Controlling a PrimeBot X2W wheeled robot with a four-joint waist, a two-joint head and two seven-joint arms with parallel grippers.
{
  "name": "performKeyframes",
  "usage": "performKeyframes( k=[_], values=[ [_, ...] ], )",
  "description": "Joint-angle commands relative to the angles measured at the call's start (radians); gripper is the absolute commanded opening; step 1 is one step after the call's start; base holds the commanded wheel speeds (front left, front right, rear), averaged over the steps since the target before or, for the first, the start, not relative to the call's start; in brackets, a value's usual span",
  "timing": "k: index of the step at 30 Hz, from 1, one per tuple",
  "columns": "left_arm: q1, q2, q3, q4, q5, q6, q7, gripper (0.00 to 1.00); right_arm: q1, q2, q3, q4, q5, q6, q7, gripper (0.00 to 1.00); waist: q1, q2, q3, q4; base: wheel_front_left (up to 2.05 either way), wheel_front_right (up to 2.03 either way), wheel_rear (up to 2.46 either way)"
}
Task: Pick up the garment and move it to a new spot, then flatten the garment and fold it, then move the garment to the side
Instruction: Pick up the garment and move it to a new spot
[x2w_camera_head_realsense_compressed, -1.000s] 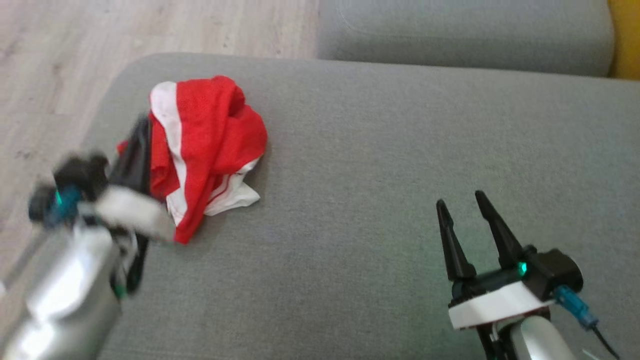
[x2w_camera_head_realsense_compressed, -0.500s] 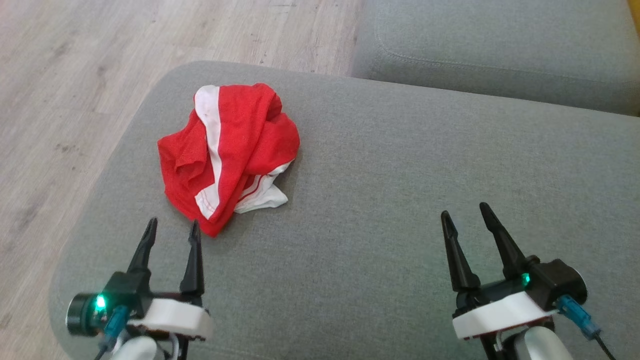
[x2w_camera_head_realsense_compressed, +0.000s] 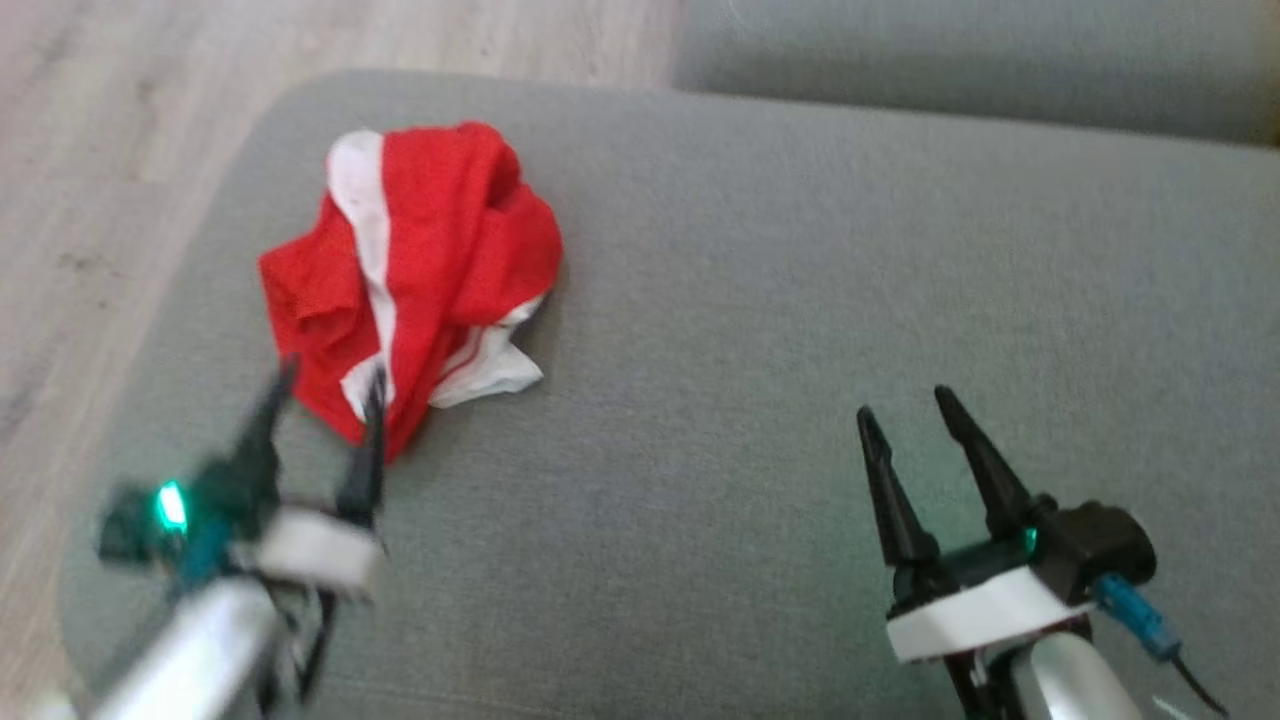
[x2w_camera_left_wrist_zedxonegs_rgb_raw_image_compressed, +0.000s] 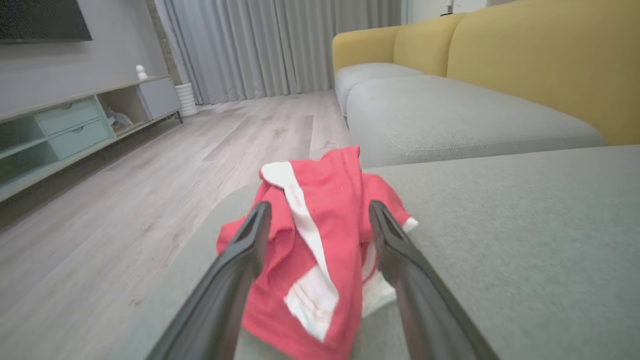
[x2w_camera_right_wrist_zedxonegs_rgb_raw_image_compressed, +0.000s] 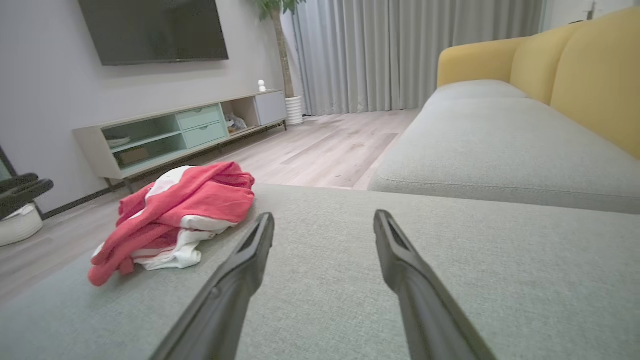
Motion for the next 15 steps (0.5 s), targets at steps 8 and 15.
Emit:
performKeyframes(
  k=[8,15],
  values=[
    [-0.412,0.104,0.103,0.176,-0.104,-0.177,0.261,1.0,-0.125,-0.004,0.033,-0.049,-0.028,-0.001,-0.011,1.0,0.0,0.0,0.177,-0.097,0.0,0.0,0.0],
    [-0.607,0.121,0.105,0.423,-0.151,-0.281,0.402,1.0,-0.17,-0.004,0.045,-0.05,-0.011,-0.001,-0.011,1.0,0.0,0.0,0.251,-0.139,0.0,0.0,0.0]
  ],
)
